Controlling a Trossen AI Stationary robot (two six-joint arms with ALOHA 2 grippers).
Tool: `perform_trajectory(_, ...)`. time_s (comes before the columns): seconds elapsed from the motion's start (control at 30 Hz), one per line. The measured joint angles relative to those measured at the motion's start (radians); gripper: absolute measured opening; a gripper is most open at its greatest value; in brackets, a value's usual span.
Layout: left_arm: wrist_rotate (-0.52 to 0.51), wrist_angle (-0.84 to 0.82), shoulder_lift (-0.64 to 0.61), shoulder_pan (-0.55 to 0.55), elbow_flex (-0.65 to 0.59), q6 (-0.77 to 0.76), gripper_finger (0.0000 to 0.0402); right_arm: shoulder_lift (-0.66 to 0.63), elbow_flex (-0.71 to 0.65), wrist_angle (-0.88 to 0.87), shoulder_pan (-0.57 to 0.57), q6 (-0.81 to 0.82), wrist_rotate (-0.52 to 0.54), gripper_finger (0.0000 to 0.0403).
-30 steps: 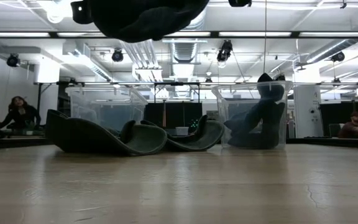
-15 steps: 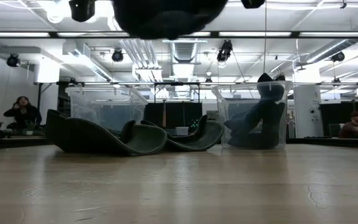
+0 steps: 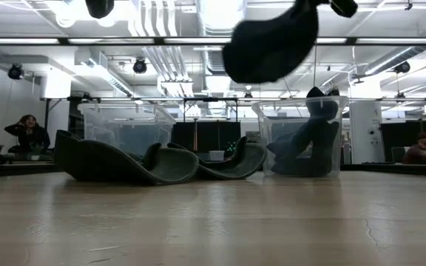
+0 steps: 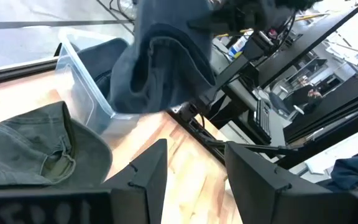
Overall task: Pick & Place hat
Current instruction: Put the blue cap into the right transparent bin
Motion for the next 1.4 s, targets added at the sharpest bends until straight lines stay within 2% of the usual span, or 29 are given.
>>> perform_trajectory(0.37,0.001,0.000,0.002,0.000,0.000,-0.011,0.0153,0.019,-0.001,-0.115,-0.191,-0.150,-0.012,0.0012)
perform_trajectory(0.57,-0.002,0.000,0.002,0.000,0.000,-0.012,0.0153,0.079,-0.001,-0.151,-0.288,-0.154,-0.136,0.0012)
perform_trajectory(0.7,-0.011,0.000,0.002,0.000,0.000,-0.018,0.0153,0.136,-0.001,-0.208,-0.313,-0.156,-0.131,0.0013)
perform_trajectory(1.4,-0.014,0.000,0.003,0.001,0.000,-0.052,0.0153,0.401,-0.002,-0.276,-0.376,-0.292,-0.106,0.0013)
